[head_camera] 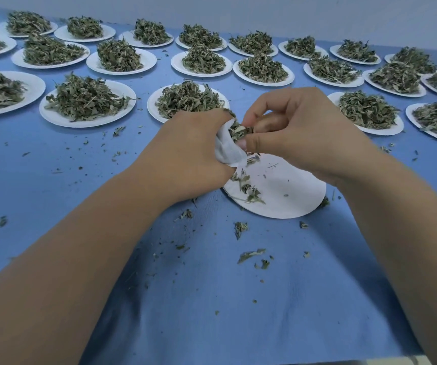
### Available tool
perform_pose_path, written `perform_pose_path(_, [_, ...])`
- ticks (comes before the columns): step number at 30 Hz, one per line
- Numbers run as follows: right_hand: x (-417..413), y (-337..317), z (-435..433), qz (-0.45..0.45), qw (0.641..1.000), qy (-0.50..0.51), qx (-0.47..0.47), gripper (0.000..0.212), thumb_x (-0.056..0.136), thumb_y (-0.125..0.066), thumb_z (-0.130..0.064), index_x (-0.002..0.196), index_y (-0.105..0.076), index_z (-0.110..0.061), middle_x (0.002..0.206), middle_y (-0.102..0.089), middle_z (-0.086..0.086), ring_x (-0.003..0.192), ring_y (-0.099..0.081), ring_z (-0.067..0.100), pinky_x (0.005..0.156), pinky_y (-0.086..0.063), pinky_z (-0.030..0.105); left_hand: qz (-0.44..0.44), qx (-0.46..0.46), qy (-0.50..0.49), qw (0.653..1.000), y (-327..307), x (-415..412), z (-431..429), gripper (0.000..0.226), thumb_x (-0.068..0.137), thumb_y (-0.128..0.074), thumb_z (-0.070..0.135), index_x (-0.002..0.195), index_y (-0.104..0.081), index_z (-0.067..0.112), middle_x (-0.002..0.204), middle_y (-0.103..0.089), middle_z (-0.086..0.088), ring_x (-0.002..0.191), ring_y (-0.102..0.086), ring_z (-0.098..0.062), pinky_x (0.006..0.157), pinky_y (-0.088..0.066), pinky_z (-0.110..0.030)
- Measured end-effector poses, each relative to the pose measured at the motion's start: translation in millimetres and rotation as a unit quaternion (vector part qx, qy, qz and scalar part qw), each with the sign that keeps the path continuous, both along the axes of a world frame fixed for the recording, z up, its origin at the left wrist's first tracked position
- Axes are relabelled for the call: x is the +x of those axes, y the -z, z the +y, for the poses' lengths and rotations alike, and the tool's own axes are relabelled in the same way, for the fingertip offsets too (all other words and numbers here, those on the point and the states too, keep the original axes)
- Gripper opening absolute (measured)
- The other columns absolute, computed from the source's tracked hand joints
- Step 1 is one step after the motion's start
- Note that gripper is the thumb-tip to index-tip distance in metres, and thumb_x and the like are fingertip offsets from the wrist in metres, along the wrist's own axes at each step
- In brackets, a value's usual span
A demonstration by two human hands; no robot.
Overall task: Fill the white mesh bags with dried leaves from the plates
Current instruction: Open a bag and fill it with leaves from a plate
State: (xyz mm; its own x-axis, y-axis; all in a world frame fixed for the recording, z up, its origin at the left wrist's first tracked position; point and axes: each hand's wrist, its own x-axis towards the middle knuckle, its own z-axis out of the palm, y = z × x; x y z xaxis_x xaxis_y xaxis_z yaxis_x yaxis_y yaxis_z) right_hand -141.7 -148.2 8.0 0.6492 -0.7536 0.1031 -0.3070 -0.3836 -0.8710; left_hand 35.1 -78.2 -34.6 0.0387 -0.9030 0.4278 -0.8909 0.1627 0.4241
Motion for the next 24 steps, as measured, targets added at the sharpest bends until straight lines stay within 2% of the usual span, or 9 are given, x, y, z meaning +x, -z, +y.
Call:
perform_pose_path(3, [-0.9,3.2,0.4,-0.025,1.000,0.015,-0.008,0.012,0.072,-0.089,-0.014,0.079,-0.079,-0.014,0.070,-0.075,0.002,0.062,-0.064,0.018,0.064,-0.054,0.038,-0.017,0.005,-0.006,1.000,0.7,0.6,-1.4,0.032,0.073,-0.067,0.029,0.069,-0.035,0.031,0.060,-0.044,0.007,0.055,-0.044,-0.007,0.049,-0.029,-0.029])
perform_pose_path(6, [-6.1,2.9,-1.3,-0.003,1.000,-0.016,0.009,0.006,0.081,-0.083,-0.014,0.085,-0.082,-0.018,0.081,-0.078,0.004,0.080,-0.074,0.024,0.081,-0.062,0.045,-0.021,0.022,-0.017,0.999,0.6,4.3,-2.6,0.021,0.073,-0.066,0.031,0.078,-0.046,0.029,0.068,-0.051,0.006,0.063,-0.051,-0.011,0.052,-0.039,-0.032])
perform_pose_path(9, [-8.6,2.2,-4.6,-0.034,0.998,-0.036,0.038,0.008,0.083,-0.080,-0.010,0.089,-0.081,-0.014,0.082,-0.079,0.003,0.075,-0.073,0.014,0.071,-0.058,0.024,-0.023,-0.017,0.026,0.999,-4.0,2.6,-3.5,0.016,0.077,-0.067,0.031,0.080,-0.052,0.025,0.074,-0.054,0.005,0.069,-0.051,-0.016,0.058,-0.040,-0.034])
perform_pose_path(10, [-7.7,2.3,-5.0,-0.041,0.998,-0.032,0.039,0.007,0.080,-0.082,-0.011,0.086,-0.081,-0.014,0.081,-0.079,0.005,0.074,-0.072,0.012,0.072,-0.056,0.022,-0.031,-0.033,0.044,0.998,-4.7,1.2,-4.0,0.015,0.078,-0.068,0.030,0.081,-0.055,0.022,0.080,-0.056,0.004,0.075,-0.052,-0.018,0.064,-0.041,-0.035])
perform_pose_path(13, [-2.3,2.8,-7.2,-0.034,0.999,-0.022,0.023,0.023,0.074,-0.088,-0.012,0.083,-0.067,-0.014,0.094,-0.072,0.016,0.085,-0.064,0.020,0.078,-0.055,0.039,-0.037,-0.070,0.050,0.996,-3.9,-1.1,-3.7,0.028,0.077,-0.076,0.027,0.098,-0.065,0.012,0.118,-0.055,-0.007,0.109,-0.049,-0.030,0.086,-0.042,-0.045])
perform_pose_path(16, [-1.0,-1.4,-12.0,-0.042,0.989,-0.074,0.118,0.040,0.076,-0.085,-0.018,0.102,-0.055,-0.014,0.103,-0.072,0.004,0.089,-0.068,0.021,0.079,-0.058,0.035,-0.006,-0.099,0.070,0.993,-7.8,-2.2,-0.3,0.025,0.080,-0.074,0.026,0.099,-0.064,0.014,0.142,-0.042,-0.009,0.131,-0.038,-0.030,0.099,-0.038,-0.047])
perform_pose_path(18, [-2.9,-2.9,-12.0,-0.047,0.976,-0.118,0.178,0.048,0.078,-0.082,-0.021,0.117,-0.058,-0.008,0.101,-0.075,0.011,0.089,-0.069,0.026,0.084,-0.057,0.038,-0.007,-0.109,0.089,0.990,-10.5,-3.3,0.3,0.026,0.081,-0.069,0.025,0.104,-0.063,0.015,0.152,-0.033,-0.011,0.140,-0.030,-0.032,0.102,-0.035,-0.050])
perform_pose_path(21, [-4.2,-3.2,-9.7,-0.066,0.975,-0.109,0.183,0.057,0.075,-0.080,-0.018,0.123,-0.060,0.005,0.106,-0.071,0.027,0.086,-0.067,0.028,0.076,-0.056,0.035,-0.018,-0.102,0.087,0.991,-13.6,-4.6,2.0,0.044,0.080,-0.074,0.030,0.120,-0.060,0.017,0.159,-0.025,-0.011,0.145,-0.025,-0.032,0.105,-0.035,-0.054])
perform_pose_path(24, [-8.4,-4.5,-10.6,-0.098,0.983,-0.053,0.145,0.041,0.075,-0.083,-0.016,0.108,-0.064,0.000,0.096,-0.064,0.029,0.079,-0.060,0.028,0.067,-0.051,0.034,0.009,-0.079,0.078,0.994,-20.4,-0.7,9.7,0.085,0.068,-0.083,0.056,0.137,-0.047,0.023,0.156,-0.028,-0.001,0.145,-0.028,-0.021,0.112,-0.034,-0.044])
